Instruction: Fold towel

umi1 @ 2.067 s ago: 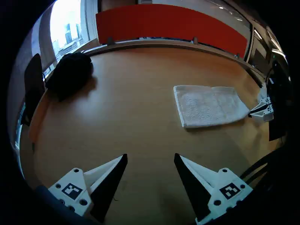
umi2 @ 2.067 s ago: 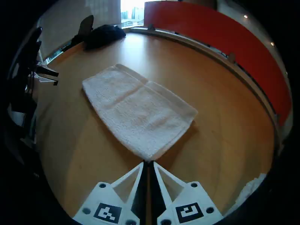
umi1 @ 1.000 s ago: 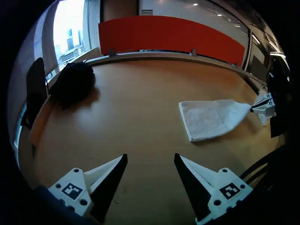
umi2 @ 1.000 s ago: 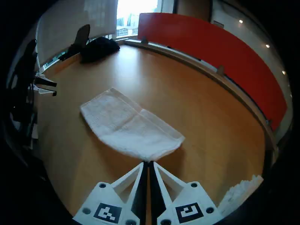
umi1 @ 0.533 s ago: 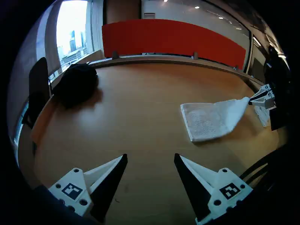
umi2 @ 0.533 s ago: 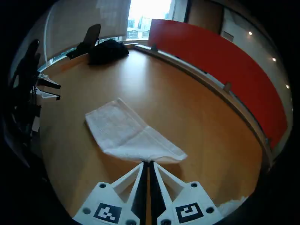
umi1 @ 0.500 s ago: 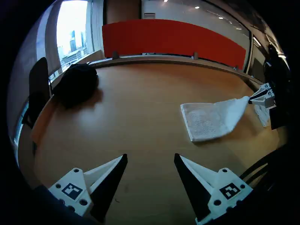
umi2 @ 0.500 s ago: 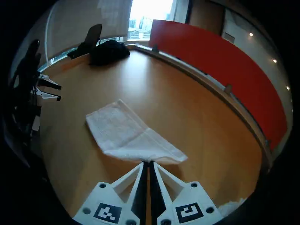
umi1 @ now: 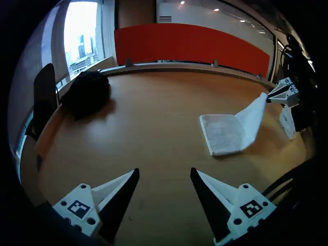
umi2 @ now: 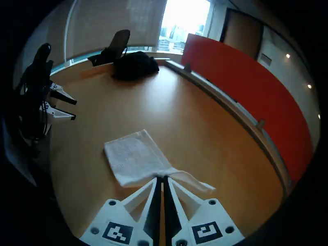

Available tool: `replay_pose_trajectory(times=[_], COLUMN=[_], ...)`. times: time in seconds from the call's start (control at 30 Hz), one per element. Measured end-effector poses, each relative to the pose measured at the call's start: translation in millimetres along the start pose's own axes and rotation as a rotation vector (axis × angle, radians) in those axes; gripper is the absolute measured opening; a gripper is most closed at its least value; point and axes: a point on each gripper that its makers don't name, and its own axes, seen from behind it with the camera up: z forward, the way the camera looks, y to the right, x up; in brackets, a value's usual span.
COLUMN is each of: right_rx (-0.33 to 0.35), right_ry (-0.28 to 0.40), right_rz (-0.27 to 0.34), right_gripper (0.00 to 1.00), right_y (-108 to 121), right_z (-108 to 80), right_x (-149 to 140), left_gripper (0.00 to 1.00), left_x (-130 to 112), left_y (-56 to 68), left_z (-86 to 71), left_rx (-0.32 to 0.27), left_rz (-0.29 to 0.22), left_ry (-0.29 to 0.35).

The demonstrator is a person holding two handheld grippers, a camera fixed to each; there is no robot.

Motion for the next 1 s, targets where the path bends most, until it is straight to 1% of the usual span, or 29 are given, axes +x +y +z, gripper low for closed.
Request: replay_pose_trajectory(times=[0.2, 0.43, 0.6, 0.8, 1.0], right_rx=[0.026, 0.080, 0.134, 0.205, 0.253], right_ry=[0.003, 0.003, -0.002, -0.030, -0.063], right_rz=[-0.025, -0.068, -0.099, -0.134, -0.136], right_gripper=[0.03, 0.03, 0.03, 0.03, 0.03], right_y=[-4.5, -19.4, -38.4, -67.9, -91.2], right_z=[7.3, 24.8, 44.9, 74.4, 99.4], right_x=[9.3, 22.8, 32.3, 32.8, 25.6], left_gripper=[0.92, 0.92, 0.92, 0.92, 0.92], left_x=[-0.4, -6.2, -9.1, -10.7, -15.6], left_y=[-0.8, -3.3, -3.5, -5.7, -10.3], left_z=[-2.2, -4.6, -7.1, -12.3, -18.2], left_rx=[0.002, 0.009, 0.012, 0.022, 0.034], left_rz=[-0.010, -0.014, -0.019, -0.026, -0.046], left_ry=[0.005, 0.000, 0.001, 0.004, -0.001])
